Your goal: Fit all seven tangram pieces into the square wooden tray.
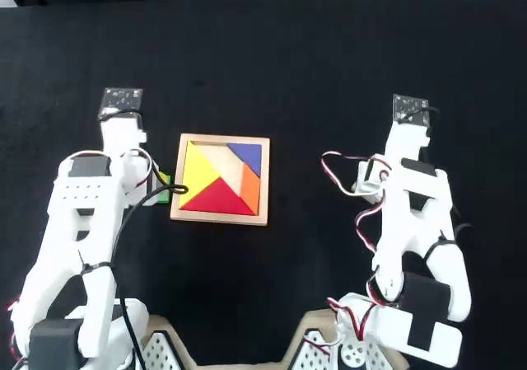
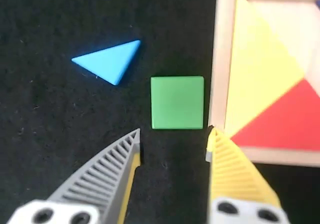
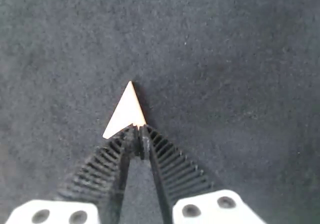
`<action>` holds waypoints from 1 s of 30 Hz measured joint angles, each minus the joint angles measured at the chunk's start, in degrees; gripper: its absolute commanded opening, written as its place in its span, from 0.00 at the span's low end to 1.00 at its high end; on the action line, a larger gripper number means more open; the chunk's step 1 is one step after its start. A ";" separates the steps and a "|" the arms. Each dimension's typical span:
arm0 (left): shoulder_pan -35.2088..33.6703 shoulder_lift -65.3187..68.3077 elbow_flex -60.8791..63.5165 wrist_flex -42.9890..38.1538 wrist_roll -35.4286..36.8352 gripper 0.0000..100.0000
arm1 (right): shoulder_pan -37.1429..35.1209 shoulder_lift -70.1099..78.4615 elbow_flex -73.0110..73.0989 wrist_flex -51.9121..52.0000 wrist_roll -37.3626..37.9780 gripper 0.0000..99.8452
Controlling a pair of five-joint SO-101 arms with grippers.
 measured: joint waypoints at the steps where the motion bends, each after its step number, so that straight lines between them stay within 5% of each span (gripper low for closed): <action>1: 0.00 -0.35 1.49 -1.85 0.97 0.22 | -0.35 0.00 0.00 0.18 0.00 0.02; 11: -16.00 -10.81 14.59 -10.90 -0.62 0.22 | -4.04 0.00 -7.21 14.77 0.18 0.14; 21: -15.30 -27.08 31.30 -18.37 -3.60 0.22 | -9.41 4.92 -15.47 19.78 0.18 0.15; 30: -14.33 -32.35 33.93 -18.73 -3.78 0.22 | -8.00 19.52 -25.41 22.86 0.09 0.14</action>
